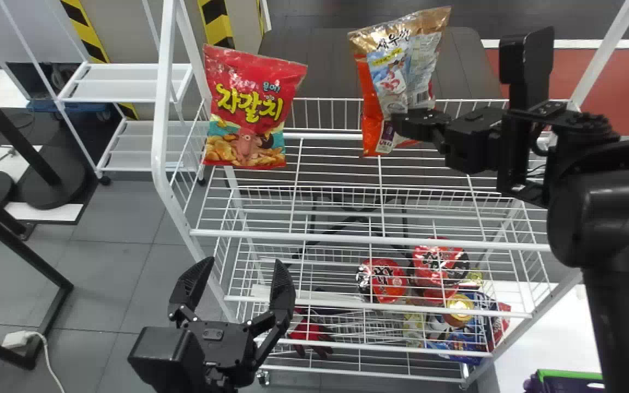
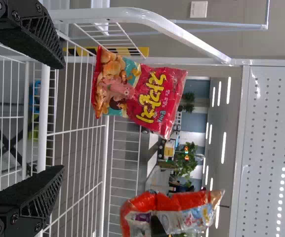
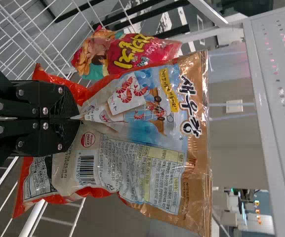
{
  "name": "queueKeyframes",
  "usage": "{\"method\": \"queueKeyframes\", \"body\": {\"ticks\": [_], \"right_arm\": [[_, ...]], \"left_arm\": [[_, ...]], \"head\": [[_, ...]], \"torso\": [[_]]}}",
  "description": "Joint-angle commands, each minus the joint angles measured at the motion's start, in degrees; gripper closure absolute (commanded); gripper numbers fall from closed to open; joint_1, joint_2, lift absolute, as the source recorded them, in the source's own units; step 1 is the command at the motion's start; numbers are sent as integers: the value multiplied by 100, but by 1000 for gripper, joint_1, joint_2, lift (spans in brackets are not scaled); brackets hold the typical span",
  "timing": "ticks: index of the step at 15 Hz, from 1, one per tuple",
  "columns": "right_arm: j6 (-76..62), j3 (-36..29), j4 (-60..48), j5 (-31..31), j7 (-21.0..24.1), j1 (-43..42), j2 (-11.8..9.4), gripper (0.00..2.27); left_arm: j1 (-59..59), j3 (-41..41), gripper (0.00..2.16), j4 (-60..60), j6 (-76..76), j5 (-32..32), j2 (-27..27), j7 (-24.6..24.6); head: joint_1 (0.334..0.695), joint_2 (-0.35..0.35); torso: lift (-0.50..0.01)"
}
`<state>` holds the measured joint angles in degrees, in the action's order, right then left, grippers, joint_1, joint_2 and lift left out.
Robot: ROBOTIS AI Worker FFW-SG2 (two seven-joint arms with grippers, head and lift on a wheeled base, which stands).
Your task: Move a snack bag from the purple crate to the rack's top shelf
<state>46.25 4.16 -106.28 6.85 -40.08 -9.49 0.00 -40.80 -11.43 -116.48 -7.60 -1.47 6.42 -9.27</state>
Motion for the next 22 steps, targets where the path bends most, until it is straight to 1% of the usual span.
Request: {"method": "queueKeyframes", "body": {"ticks": [1,3,5,6,8,12,16,20,22], "right_arm": [[-252,76,354,-316,97,-9,5,1423],[-832,199,749,-685,369,-9,5,1423],[-1852,366,1171,-878,756,34,5,1423],[-2291,463,1409,-975,879,17,5,1423],[-2678,568,1751,-1274,1029,-53,5,1423],[-3574,823,2428,-1590,1407,-133,5,1423],[-4242,981,3061,-1819,1670,-291,5,1423],[-4383,981,3843,-2276,1714,-616,5,1423],[-4524,990,4089,-2320,1802,-730,5,1423]], "left_arm": [[45,9,90,81,0,-20,-9,-4],[116,9,90,178,-35,-38,-18,-4],[142,9,90,222,-35,-64,-27,5],[151,9,90,231,-35,-64,-18,5],[160,35,90,266,-35,-73,-18,5],[160,167,90,336,-105,-152,-9,13],[160,229,90,398,-211,-231,-9,40],[142,273,90,433,-299,-266,0,66],[133,273,90,433,-316,-284,0,75]], "head": [[695,103],[695,117],[695,133],[695,137],[695,146],[695,179],[695,196],[695,197],[695,194]], "torso": [[1],[1],[1],[1],[1],[1],[1],[1],[1]]}}
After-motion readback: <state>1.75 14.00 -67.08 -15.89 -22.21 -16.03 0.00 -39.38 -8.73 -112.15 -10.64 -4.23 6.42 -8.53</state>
